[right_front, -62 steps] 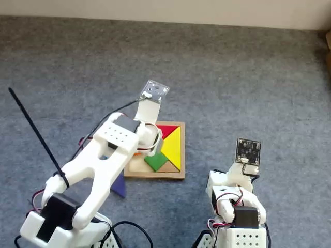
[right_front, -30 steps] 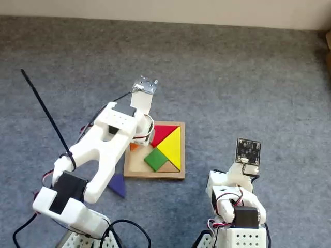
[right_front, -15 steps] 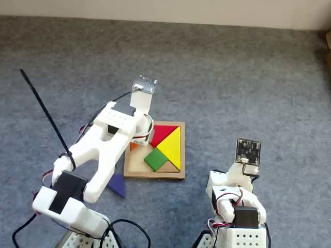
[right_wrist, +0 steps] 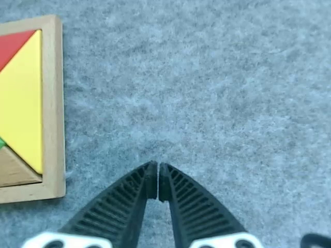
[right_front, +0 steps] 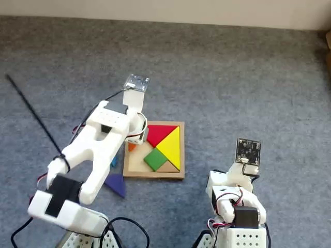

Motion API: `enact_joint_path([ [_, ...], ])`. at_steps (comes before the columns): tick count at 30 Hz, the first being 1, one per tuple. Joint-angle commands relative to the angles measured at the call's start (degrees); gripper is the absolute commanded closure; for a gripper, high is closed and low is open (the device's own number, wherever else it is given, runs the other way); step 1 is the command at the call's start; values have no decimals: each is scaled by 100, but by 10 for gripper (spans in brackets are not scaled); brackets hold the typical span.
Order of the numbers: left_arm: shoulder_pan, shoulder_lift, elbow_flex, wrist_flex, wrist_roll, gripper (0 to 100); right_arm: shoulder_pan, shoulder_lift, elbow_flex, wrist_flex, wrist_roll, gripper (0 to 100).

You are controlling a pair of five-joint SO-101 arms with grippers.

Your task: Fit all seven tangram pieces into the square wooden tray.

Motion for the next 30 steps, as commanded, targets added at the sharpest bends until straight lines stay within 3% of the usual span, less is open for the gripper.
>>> enact_joint_path([
  [1,-259,-655,180,35,9,850,57,-101,716,31,-44,974],
  [8,-664,-884,303,35,0,850,57,-101,708,31,-44,974],
  [21,-681,-927,180,-79,-53,845,57,-75,690,22,-44,974],
  [24,-804,-919,-374,352,-677,845,57,-75,690,22,-44,974],
  [30,-1007,-875,-1552,1837,-2796,845,57,-75,690,22,-44,974],
])
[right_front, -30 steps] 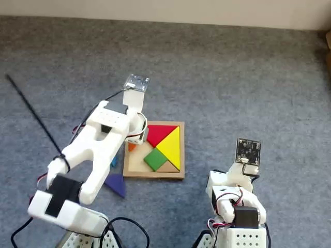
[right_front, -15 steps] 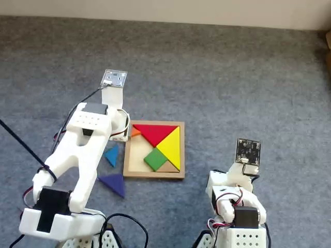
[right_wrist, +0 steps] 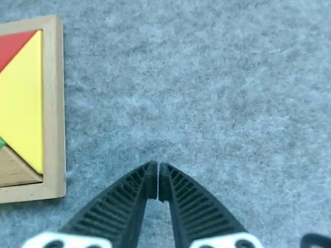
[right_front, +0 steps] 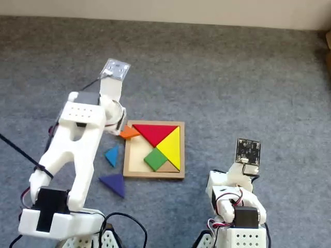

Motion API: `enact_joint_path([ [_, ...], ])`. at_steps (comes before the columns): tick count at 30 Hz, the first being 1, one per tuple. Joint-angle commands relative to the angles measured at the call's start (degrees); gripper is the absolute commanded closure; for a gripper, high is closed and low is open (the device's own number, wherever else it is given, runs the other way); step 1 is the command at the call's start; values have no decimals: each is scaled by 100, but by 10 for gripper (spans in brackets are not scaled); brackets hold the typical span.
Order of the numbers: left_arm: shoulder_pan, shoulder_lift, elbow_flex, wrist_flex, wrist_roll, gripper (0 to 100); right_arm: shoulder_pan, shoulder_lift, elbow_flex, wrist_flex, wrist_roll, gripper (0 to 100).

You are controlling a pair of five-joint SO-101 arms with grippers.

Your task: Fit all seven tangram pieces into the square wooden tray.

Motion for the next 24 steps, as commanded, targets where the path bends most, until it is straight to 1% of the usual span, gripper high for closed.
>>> enact_joint_path([
  [1,-154,-233,-884,826,-1336,845,57,-75,690,22,-44,974],
  [4,-303,-233,-1077,1081,-2382,807,57,-75,690,22,-44,974],
  [7,-444,-233,-1068,1108,-3279,759,57,-75,690,13,-44,974],
  [10,-523,-233,-1068,1090,-4158,752,57,-75,690,13,-44,974],
  [13,-532,-224,-1059,1081,-4862,751,57,-75,690,4,-44,974],
  [17,-497,-215,-963,1046,-5521,751,57,-75,690,-13,-44,974],
  [20,-409,-215,-585,492,-5873,751,57,-75,690,-22,-44,974],
  [24,-330,-215,119,-378,-6136,751,57,-75,690,-22,-44,974],
])
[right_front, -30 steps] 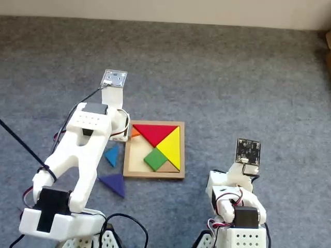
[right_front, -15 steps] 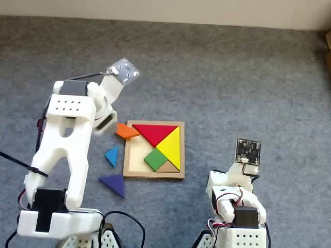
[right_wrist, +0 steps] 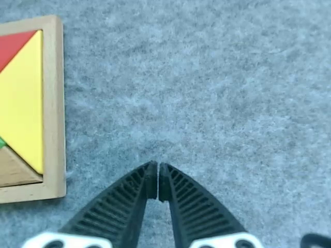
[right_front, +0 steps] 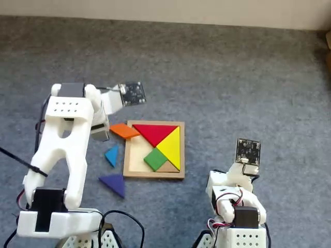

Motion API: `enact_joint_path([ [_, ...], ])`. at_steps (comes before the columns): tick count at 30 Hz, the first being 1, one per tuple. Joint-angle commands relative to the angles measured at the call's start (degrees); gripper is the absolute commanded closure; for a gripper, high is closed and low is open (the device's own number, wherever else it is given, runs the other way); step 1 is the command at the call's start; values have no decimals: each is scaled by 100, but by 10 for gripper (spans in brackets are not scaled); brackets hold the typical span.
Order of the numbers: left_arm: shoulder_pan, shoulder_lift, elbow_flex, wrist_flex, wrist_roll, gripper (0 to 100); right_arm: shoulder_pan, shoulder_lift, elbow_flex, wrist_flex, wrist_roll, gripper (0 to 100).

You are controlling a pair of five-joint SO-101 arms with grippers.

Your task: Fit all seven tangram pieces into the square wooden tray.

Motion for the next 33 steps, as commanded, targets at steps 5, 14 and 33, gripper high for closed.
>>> enact_joint_path([
  [5,374,-189,673,-1125,-299,751,57,-75,690,-22,-44,974],
  [14,664,1226,-303,-1345,-255,751,57,-75,690,-22,-44,974],
  [33,936,1930,-514,-1345,-97,819,57,-66,690,-22,-44,974],
])
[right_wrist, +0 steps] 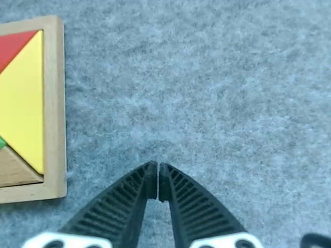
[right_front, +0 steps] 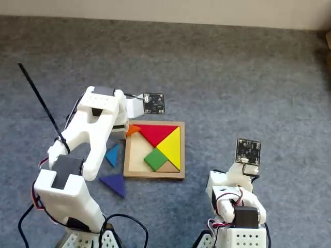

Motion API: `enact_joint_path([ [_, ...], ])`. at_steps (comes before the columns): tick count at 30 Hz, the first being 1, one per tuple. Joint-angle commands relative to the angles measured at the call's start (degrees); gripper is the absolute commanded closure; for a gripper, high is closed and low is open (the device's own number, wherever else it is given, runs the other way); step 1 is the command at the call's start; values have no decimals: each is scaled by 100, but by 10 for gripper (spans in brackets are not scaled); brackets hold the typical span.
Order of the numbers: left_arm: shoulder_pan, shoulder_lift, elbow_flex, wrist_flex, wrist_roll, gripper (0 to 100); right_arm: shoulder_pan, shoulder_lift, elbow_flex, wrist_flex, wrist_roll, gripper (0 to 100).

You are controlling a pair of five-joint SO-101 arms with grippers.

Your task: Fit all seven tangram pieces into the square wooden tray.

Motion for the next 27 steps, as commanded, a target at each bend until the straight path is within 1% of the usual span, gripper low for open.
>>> enact_joint_path([
  [1,163,-22,57,-70,70,838,57,-66,690,-22,-44,974],
  [8,163,-75,189,-18,70,914,57,-66,690,-22,-44,974],
  [10,163,-92,57,281,70,931,57,-66,690,-22,-44,974],
  [13,171,-224,-268,985,193,947,57,-66,690,-22,-44,974],
  [16,233,-391,-585,1380,932,947,57,-66,690,-22,-44,974],
  [22,532,-593,-796,1697,2031,947,57,-66,690,-22,-44,974],
  [24,655,-655,-787,1705,2532,947,57,-66,690,-22,-44,974],
  [27,813,-716,-787,1697,3473,947,57,-66,690,-22,-44,974],
])
